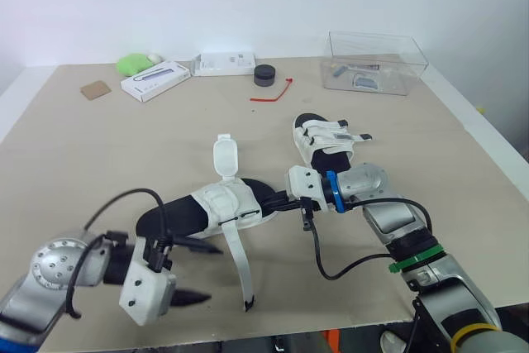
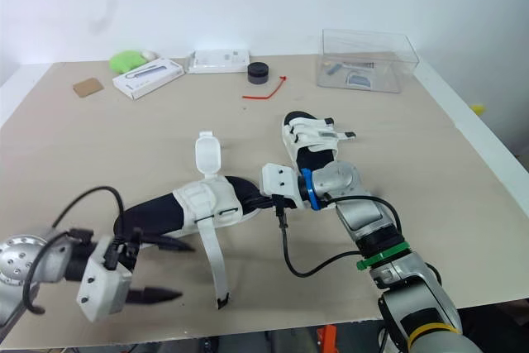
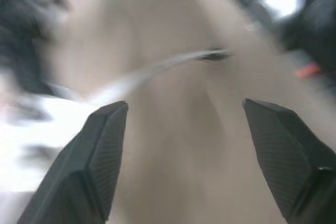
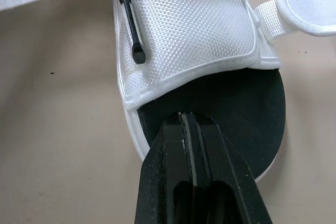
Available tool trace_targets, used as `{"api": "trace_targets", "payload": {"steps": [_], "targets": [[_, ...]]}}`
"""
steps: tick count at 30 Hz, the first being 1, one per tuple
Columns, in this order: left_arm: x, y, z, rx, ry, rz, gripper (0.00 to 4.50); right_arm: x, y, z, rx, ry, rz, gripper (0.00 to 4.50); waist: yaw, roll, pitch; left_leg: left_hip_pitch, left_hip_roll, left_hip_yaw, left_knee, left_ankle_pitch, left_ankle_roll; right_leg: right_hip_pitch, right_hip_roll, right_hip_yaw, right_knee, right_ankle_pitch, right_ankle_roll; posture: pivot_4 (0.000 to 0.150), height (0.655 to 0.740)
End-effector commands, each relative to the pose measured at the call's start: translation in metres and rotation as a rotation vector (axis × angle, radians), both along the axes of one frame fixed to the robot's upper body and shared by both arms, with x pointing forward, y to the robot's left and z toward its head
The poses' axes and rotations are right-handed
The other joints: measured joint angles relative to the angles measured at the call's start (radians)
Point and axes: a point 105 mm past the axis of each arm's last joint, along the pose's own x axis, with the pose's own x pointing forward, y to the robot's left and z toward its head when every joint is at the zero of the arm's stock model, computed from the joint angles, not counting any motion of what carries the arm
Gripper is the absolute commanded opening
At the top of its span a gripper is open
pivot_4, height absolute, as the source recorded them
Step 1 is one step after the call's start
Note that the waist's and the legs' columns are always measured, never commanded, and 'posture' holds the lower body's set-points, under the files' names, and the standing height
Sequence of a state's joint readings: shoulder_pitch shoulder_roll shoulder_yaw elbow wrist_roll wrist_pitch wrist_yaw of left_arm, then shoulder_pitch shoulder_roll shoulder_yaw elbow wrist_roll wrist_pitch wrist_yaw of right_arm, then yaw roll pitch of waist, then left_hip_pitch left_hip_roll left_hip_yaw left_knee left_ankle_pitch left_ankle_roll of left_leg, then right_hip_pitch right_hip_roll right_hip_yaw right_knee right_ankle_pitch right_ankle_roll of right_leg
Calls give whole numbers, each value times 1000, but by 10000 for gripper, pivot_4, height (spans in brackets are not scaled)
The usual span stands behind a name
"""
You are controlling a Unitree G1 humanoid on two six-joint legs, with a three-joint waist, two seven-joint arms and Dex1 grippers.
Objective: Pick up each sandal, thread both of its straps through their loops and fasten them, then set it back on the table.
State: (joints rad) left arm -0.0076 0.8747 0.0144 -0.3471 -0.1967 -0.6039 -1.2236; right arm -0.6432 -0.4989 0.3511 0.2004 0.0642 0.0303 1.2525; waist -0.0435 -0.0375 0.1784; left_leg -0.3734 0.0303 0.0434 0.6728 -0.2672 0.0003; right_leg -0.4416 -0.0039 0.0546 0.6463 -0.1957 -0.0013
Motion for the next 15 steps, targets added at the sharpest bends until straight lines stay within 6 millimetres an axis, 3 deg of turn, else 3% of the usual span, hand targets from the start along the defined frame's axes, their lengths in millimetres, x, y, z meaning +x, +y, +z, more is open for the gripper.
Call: {"api": "trace_targets", "payload": {"steps": [1, 9, 15], "targets": [[11, -2, 11, -44, -169, -34, 36542, 2, 0, 5, -7, -21, 10, 0, 0, 0, 0, 0, 0, 1, 0, 0, 0, 0, 0, 0, 0, 0, 0, 1500, 7400], [17, -36, -4, -84, -110, -86, 36542, 3, 1, 8, -9, -25, 14, 0, -3, 0, 0, 0, 0, 7, 0, -1, 2, -1, -1, 7, -1, 3, 10, 1500, 7400], [15, -46, -21, 3, -28, -114, 36542, 3, -4, 8, -21, -25, 5, 0, -3, 0, 0, 1, 0, 7, 0, -1, 2, -1, 0, 7, -1, 4, 10, 1500, 7400]]}}
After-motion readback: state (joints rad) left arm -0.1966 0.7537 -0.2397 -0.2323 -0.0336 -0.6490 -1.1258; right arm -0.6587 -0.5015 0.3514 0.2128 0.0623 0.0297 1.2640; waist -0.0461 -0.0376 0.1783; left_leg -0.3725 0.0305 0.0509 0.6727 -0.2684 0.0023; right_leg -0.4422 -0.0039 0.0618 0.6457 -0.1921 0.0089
